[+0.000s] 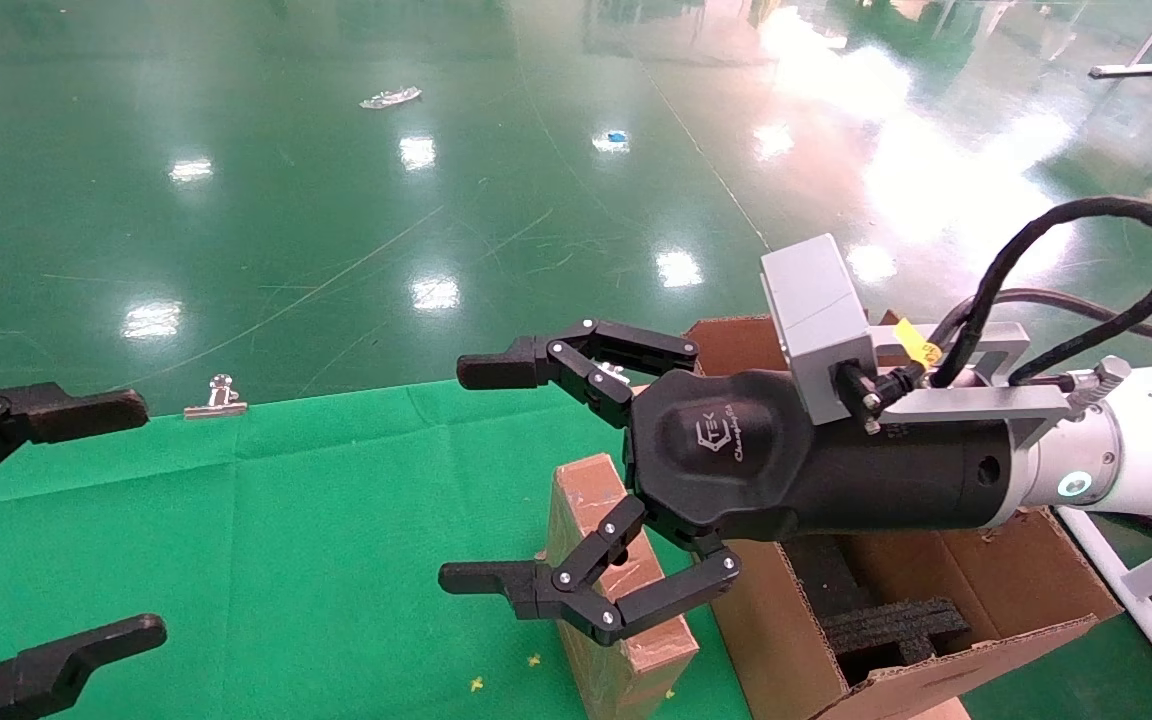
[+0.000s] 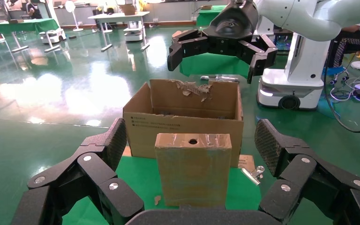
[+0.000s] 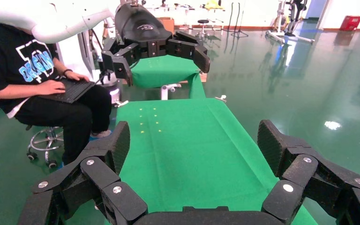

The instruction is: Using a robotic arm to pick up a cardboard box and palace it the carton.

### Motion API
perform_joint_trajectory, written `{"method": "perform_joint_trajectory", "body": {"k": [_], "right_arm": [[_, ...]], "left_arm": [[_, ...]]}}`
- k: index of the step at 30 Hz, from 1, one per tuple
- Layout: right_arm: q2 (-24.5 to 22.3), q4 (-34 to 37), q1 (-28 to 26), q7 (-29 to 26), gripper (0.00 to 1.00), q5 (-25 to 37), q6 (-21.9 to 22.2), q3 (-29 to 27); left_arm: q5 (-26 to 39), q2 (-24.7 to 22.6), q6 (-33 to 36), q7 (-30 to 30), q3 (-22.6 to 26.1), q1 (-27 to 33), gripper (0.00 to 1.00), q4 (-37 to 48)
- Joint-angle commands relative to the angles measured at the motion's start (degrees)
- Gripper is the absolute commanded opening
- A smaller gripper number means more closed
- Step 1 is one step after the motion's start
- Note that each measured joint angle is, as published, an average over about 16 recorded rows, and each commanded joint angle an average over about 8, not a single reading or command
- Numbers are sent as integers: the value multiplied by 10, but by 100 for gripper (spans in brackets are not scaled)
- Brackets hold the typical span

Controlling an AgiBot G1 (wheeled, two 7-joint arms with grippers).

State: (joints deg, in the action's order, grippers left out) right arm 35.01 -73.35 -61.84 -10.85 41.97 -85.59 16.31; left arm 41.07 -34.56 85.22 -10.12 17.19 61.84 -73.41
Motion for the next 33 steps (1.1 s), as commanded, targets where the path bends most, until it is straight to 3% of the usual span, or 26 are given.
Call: {"method": "perform_joint_trajectory", "body": {"k": [1, 18, 26, 33], "right_arm": [[0, 0, 0, 0, 100, 0, 0, 0], [-1, -17, -11, -2, 100, 23, -3, 10], [15, -41, -88, 0, 100, 141, -31, 75], [48, -45, -203, 6, 100, 269, -49, 203]], "left_arm": [[0, 0, 0, 0, 0, 0, 100, 0], [0, 0, 0, 0, 0, 0, 100, 0], [0, 0, 0, 0, 0, 0, 100, 0], [0, 0, 0, 0, 1, 0, 100, 1]]}}
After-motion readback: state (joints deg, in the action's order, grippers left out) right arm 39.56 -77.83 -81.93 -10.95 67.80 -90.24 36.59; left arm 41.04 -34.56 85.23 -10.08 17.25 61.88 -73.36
